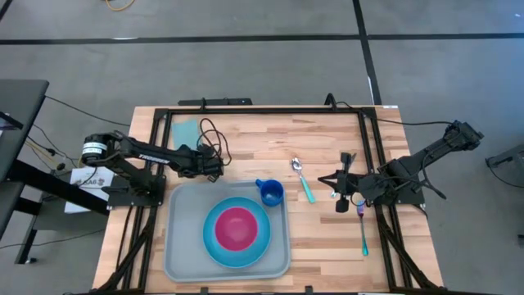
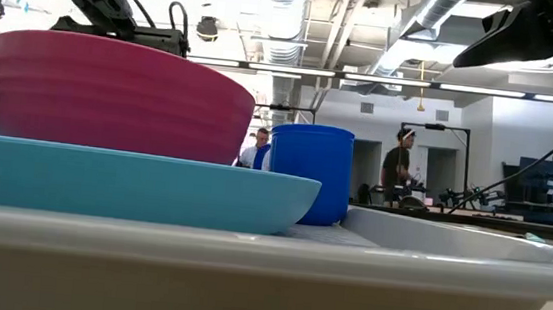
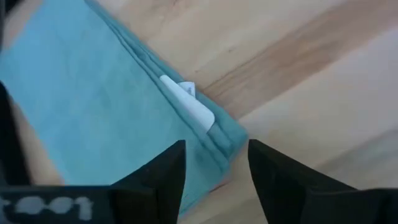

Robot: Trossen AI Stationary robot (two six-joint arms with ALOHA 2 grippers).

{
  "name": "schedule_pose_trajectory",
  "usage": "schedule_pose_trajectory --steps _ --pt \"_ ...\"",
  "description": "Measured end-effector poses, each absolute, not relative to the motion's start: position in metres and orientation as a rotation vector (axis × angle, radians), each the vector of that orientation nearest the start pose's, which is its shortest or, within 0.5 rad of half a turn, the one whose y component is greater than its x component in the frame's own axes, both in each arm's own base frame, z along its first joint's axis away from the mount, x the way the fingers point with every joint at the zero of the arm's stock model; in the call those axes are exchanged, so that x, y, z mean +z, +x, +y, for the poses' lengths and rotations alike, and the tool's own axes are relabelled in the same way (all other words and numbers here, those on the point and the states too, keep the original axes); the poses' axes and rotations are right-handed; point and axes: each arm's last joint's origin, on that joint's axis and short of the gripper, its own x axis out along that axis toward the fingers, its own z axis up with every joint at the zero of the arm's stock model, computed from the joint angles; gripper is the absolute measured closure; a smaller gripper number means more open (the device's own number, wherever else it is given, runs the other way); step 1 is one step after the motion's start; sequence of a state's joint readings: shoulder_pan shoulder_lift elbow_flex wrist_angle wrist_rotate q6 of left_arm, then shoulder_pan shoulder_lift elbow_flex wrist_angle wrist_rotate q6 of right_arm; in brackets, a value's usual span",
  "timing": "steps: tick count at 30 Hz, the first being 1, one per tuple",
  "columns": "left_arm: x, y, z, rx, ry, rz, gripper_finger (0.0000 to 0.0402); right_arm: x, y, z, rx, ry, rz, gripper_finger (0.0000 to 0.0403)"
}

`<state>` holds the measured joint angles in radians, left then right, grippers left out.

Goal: Set up tray
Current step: Put the blue napkin beside the blue plate on the gray serving tray

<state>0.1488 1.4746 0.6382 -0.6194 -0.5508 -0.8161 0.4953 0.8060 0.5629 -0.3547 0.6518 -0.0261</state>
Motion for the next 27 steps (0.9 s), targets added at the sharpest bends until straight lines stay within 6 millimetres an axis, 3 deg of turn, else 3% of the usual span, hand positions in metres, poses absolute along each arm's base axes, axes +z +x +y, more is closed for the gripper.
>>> schedule_pose_trajectory --steps 16,19,24,27 --pt "0.109 0.192 0.061 1.172 -0.491 1.004 0.024 0.242 0.153 0.063 -0.145 -0.35 0.505 0.0402" --pt "0.108 0.192 0.061 1.176 -0.492 1.006 0.0274 0.242 0.153 0.063 -0.145 -0.35 0.505 0.0402" --pt "0.107 0.189 0.062 1.201 -0.453 1.022 0.0381 0.242 0.153 0.063 -0.145 -0.35 0.505 0.0402" --pt "0.107 0.187 0.062 1.226 -0.439 1.014 0.0387 0.242 0.153 0.063 -0.145 -0.35 0.505 0.0402"
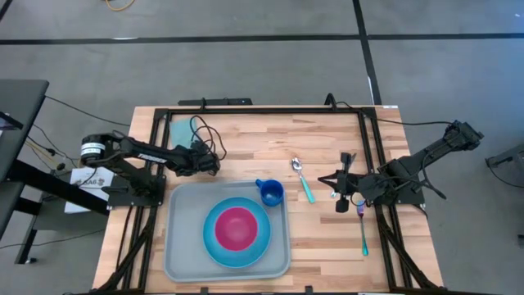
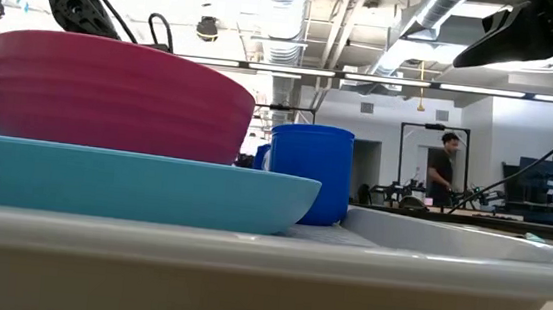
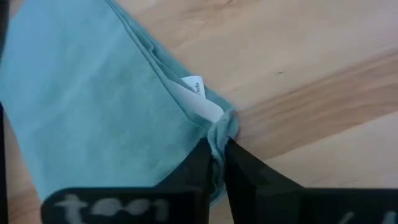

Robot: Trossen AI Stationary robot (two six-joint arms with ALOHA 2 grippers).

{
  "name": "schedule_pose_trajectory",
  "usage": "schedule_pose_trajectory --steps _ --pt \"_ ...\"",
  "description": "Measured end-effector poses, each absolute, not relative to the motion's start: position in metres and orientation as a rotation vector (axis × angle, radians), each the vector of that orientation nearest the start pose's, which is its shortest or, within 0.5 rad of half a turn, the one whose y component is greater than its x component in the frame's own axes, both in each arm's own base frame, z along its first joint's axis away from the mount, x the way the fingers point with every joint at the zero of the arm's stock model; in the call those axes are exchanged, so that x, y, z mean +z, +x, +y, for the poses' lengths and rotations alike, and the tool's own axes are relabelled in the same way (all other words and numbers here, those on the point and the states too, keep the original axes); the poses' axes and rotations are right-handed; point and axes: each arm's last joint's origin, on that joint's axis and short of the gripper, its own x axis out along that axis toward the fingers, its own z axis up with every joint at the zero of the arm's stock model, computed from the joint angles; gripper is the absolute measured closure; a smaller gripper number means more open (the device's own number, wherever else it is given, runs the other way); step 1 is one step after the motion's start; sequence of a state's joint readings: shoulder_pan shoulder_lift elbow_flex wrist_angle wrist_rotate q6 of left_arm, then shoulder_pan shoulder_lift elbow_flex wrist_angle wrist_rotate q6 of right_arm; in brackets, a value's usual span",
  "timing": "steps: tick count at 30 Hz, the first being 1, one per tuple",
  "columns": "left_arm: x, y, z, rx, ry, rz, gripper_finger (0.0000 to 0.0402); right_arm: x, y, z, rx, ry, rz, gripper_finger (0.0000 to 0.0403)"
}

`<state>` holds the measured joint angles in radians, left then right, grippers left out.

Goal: Set up tray
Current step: Put the blue napkin beside the blue plate on the gray serving tray

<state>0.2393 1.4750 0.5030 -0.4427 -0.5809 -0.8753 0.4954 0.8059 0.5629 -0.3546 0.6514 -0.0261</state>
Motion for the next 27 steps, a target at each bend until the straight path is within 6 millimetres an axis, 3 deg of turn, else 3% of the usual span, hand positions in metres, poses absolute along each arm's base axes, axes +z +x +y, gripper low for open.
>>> schedule_pose_trajectory --steps 7,13,20,23,27 --pt "0.123 0.194 0.058 1.2 -0.423 1.136 0.0395 0.242 0.153 0.063 -0.145 -0.351 0.505 0.0402" --pt "0.172 0.215 0.041 1.111 -0.399 1.28 0.0398 0.242 0.153 0.063 -0.145 -0.351 0.505 0.0402" --pt "0.231 0.234 -0.019 0.977 -0.457 1.286 0.0399 0.242 0.153 0.063 -0.145 -0.351 0.506 0.0402" --pt "0.236 0.231 -0.056 0.911 -0.48 1.254 0.04 0.242 0.153 0.063 -0.145 -0.352 0.507 0.0402" --pt "0.227 0.218 -0.106 0.838 -0.483 1.295 0.04 0.242 0.153 0.063 -0.148 -0.33 0.505 0.0402"
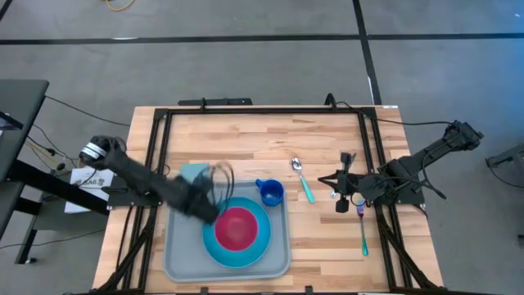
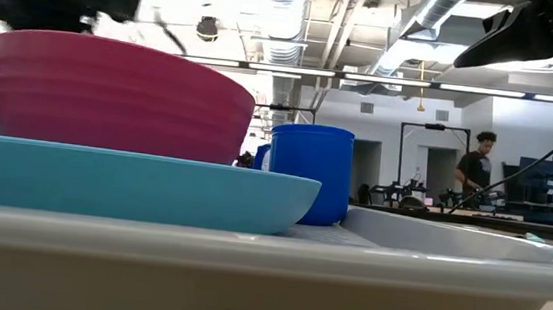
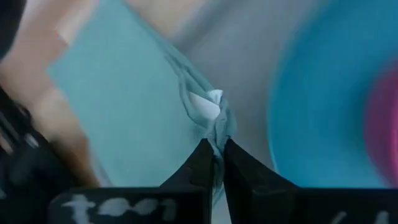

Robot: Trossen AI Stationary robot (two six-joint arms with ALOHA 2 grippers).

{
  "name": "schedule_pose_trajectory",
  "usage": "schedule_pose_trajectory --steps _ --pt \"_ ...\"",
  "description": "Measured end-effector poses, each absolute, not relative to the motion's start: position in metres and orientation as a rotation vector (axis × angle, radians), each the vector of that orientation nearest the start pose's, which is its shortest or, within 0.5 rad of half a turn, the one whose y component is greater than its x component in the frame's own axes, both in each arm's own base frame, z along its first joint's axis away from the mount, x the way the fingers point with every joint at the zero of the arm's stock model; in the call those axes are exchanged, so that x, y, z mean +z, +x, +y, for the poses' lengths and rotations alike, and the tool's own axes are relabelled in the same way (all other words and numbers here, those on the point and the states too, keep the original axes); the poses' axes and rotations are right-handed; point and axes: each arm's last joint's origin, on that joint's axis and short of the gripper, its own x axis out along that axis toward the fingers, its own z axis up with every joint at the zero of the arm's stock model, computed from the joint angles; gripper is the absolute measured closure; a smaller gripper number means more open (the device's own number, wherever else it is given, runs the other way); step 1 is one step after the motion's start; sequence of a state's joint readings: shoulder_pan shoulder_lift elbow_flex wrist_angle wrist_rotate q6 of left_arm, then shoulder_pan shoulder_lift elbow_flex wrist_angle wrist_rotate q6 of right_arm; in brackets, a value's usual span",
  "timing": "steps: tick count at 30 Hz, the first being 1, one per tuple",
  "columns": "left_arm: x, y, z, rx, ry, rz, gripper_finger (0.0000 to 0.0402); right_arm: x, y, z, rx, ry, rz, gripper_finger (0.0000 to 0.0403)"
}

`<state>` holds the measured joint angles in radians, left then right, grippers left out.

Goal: Set up tray
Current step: Put the blue napkin beside the blue plate on the gray serving tray

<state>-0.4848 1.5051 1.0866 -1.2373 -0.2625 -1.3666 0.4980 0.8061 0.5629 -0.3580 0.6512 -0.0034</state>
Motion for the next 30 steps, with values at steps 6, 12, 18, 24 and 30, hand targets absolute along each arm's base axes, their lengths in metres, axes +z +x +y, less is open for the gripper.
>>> schedule_pose_trajectory --steps 6,12,18,24,30 --pt "0.198 0.203 -0.18 0.675 -0.482 1.308 0.0401 0.242 0.153 0.063 -0.149 -0.328 0.505 0.0402" --pt "0.171 0.198 -0.223 0.6 -0.588 1.285 0.0401 0.242 0.153 0.063 -0.148 -0.334 0.506 0.0401" --pt "0.154 0.198 -0.235 0.588 -0.615 1.363 0.0379 0.242 0.153 0.063 -0.141 -0.361 0.508 0.0401" --pt "0.155 0.204 -0.241 0.522 -0.665 1.333 0.0347 0.242 0.153 0.063 -0.136 -0.386 0.51 0.0401" --pt "0.165 0.214 -0.248 0.458 -0.699 1.284 0.0317 0.242 0.153 0.063 -0.136 -0.387 0.51 0.0401"
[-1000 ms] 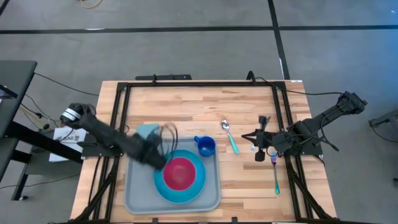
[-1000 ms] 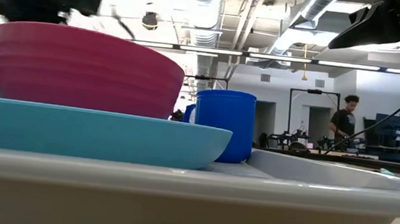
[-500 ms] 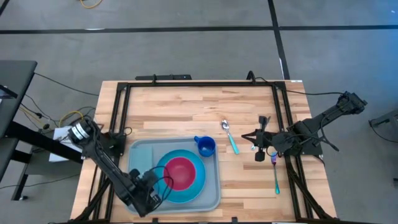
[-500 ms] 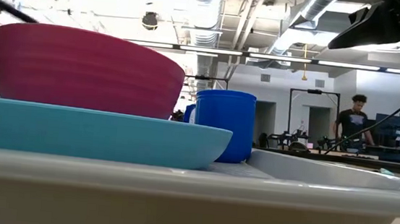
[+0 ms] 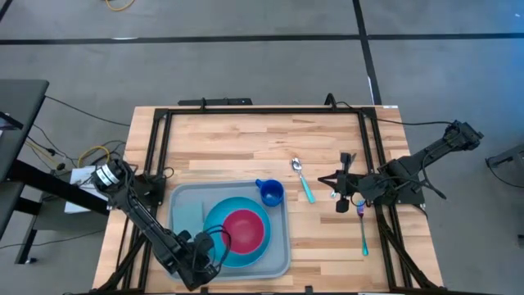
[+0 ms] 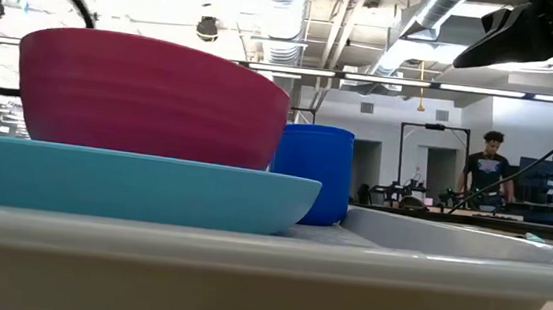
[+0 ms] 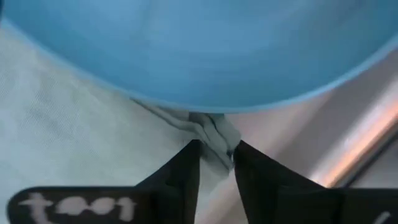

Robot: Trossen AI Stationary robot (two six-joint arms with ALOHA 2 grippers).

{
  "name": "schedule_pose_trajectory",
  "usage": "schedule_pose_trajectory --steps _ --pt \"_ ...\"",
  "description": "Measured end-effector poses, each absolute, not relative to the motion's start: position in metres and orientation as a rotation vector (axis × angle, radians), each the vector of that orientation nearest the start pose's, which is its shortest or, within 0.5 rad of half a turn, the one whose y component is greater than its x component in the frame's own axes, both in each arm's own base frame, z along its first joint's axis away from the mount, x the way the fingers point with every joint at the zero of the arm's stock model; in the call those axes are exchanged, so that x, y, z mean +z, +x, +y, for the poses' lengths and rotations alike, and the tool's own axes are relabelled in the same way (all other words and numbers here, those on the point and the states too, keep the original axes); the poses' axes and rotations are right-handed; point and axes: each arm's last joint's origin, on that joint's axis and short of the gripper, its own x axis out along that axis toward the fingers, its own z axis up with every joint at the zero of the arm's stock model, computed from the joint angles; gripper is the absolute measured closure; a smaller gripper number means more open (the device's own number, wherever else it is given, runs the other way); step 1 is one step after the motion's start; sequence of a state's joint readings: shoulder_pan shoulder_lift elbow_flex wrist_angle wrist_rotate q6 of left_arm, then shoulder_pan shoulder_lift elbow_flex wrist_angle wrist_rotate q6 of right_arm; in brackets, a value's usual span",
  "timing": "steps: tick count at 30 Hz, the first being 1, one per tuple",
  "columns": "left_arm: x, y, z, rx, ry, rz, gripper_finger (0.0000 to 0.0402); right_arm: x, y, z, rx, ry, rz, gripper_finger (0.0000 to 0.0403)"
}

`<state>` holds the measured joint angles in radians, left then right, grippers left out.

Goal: Set up tray
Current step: Put the blue napkin beside the blue plate on the gray serving tray, then put the green spoon on the blue napkin on the gray serving tray

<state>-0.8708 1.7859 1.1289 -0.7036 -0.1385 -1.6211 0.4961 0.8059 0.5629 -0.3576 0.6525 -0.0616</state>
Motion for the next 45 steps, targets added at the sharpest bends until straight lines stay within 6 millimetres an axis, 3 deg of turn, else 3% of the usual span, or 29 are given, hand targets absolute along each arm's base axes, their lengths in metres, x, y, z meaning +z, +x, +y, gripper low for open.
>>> schedule_pose_trajectory --steps 13,18,25,38,45 --pt "0.168 0.213 -0.246 0.473 -0.712 1.377 0.0266 0.242 0.153 0.063 -0.136 -0.389 0.51 0.0401" --pt "0.172 0.215 -0.249 0.454 -0.733 1.394 0.0276 0.242 0.153 0.063 -0.142 -0.363 0.508 0.0401" --pt "0.201 0.234 -0.253 0.368 -0.761 1.39 0.031 0.241 0.155 0.063 -0.154 -0.332 0.507 0.0397" --pt "0.258 0.296 -0.217 0.291 -0.37 0.959 0.0352 0.239 0.157 0.06 -0.194 -0.263 0.522 0.0307" --pt "0.277 0.325 -0.178 0.392 -0.079 0.801 0.0357 0.226 0.165 0.049 -0.177 -0.108 0.651 0.0276"
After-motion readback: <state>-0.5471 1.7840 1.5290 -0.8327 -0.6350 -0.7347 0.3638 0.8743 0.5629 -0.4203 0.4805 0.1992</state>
